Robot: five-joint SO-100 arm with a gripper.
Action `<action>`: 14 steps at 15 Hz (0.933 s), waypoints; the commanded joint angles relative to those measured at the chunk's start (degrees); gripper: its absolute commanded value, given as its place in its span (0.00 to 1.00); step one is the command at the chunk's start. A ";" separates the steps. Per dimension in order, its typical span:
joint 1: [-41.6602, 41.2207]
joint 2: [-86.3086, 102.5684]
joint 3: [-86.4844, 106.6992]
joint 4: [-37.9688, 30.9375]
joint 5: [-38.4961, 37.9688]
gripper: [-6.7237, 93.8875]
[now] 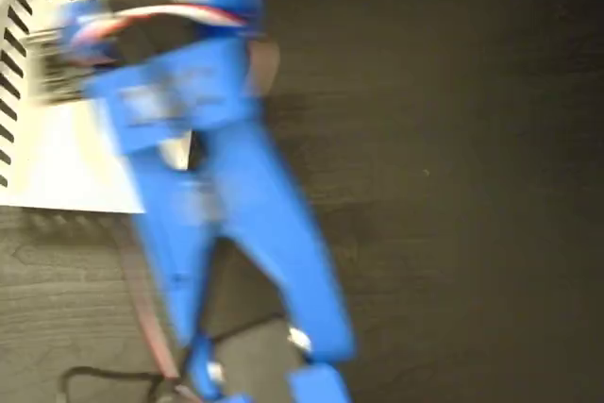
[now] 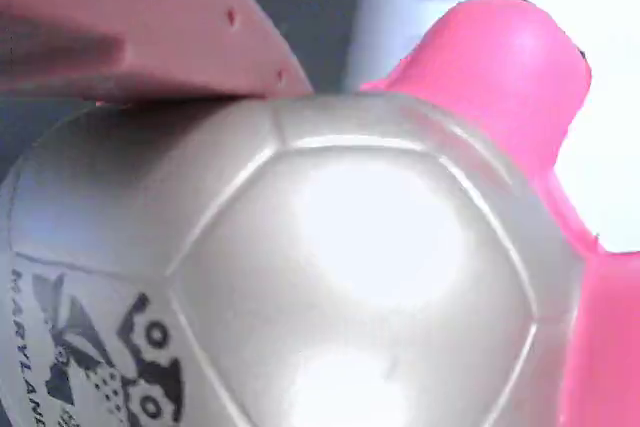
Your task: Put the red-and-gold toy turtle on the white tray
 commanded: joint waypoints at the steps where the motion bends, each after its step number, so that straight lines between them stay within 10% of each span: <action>1: -4.31 -3.25 -9.49 0.09 4.92 0.07; 14: -5.89 -19.25 -16.96 -0.53 6.15 0.20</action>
